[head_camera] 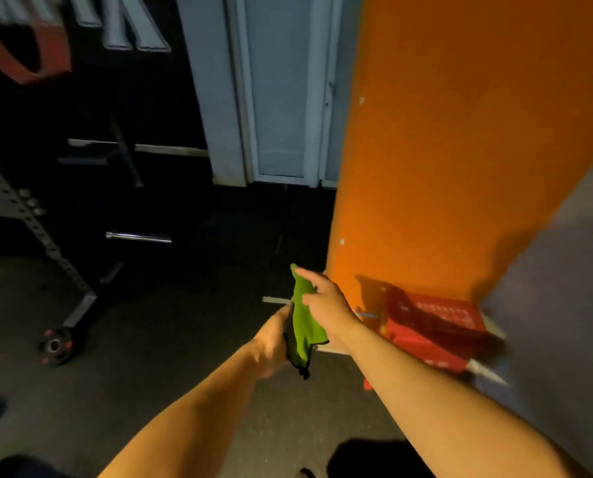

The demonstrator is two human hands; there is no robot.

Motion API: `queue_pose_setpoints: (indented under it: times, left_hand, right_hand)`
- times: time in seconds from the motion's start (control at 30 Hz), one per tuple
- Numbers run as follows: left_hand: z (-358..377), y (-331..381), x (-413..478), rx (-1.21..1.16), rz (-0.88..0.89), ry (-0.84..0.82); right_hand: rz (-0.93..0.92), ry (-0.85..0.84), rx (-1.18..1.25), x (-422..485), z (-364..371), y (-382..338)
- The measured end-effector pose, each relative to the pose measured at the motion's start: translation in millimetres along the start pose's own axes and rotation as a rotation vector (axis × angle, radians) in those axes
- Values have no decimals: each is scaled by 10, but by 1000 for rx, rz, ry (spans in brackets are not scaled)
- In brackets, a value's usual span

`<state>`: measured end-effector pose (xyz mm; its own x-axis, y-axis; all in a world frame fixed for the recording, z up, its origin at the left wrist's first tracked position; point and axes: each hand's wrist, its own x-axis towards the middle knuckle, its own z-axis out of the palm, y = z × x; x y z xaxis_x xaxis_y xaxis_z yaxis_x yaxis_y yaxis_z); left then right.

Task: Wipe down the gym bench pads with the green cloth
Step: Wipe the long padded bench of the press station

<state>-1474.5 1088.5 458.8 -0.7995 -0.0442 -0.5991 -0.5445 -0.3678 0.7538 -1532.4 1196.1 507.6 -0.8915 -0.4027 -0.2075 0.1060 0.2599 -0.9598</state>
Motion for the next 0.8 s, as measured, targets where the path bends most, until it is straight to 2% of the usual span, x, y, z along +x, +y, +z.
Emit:
queue_pose_setpoints:
  times: [0.07,0.2,0.3,0.43,0.53,0.67,0.8]
  left_hand:
    - [-341,366,243,-20,33,96]
    - [-1050,1088,588,-221,169,346]
    - [-1500,1542,780,-319,241,413]
    - [-2029,1967,1068,-349,252,471]
    - [-2459,2357,1399,-366,328,532]
    - [-3186,3168,1997,-388,487,654]
    - [-3770,4052,2390,-374,564,736]
  right_hand:
    - [-11,-66,-53,550,195,-185]
    - [-70,-177,-129,1450,633,-657]
    - [-99,-233,-174,2082,1014,-967]
    - [-149,-283,-207,2816,1578,-1330]
    - [-208,-323,-202,3431,1989,-1563]
    - [-270,-360,-249,4534,2545,-1899]
    - [-345,-391,-301,5487,2982,-2283]
